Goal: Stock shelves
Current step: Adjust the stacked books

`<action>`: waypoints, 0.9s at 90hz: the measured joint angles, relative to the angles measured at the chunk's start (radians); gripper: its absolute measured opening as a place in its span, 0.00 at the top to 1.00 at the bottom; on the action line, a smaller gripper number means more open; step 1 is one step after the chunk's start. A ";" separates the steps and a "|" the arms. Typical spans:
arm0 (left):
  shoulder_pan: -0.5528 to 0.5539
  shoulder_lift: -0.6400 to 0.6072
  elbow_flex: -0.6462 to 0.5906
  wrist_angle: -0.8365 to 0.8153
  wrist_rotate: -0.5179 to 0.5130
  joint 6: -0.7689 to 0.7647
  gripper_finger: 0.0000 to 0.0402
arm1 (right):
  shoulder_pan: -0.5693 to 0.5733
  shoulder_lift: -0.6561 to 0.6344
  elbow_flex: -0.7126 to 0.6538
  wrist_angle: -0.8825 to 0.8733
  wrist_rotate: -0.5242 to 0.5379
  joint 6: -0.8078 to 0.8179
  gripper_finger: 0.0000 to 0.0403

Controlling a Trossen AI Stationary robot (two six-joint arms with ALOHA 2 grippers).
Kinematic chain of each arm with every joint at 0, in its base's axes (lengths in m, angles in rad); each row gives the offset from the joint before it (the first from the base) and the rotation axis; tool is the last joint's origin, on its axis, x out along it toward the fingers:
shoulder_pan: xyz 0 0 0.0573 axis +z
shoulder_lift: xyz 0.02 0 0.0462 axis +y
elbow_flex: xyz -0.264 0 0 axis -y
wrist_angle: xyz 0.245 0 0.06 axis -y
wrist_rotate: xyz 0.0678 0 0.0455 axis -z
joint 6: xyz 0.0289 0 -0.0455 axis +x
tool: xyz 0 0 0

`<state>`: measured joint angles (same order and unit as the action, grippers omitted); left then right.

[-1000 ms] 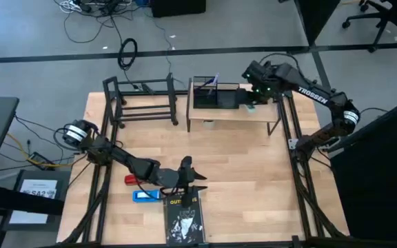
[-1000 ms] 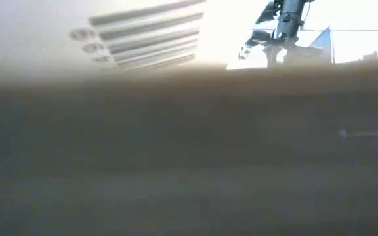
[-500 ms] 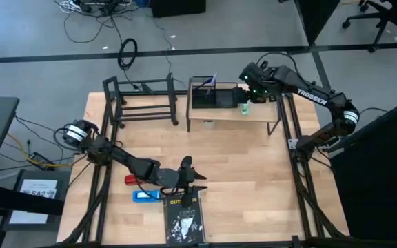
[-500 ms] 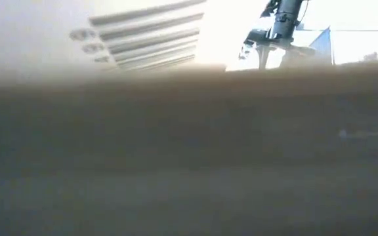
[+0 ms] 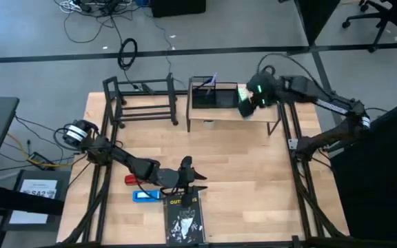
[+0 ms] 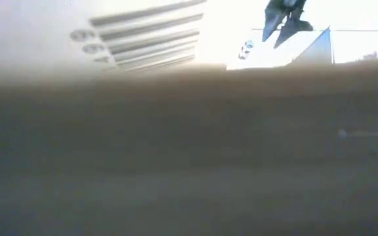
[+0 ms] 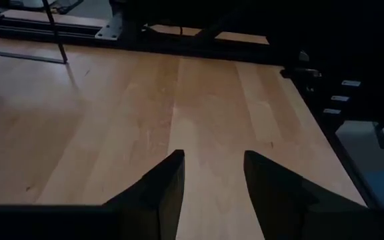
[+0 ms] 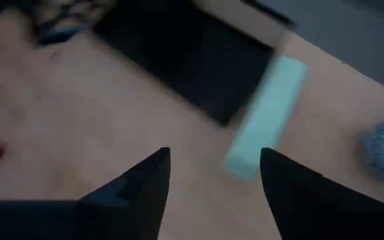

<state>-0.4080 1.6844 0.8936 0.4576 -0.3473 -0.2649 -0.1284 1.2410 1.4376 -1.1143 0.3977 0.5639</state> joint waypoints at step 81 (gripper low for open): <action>-0.184 -0.175 0.391 -1.045 -0.005 -0.290 0.86 | 0.718 0.448 -0.251 0.900 0.185 0.019 0.58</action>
<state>-0.5916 1.5089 1.2846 -0.5879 -0.3520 -0.5551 0.5893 1.6893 1.1870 -0.2147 0.5827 0.5829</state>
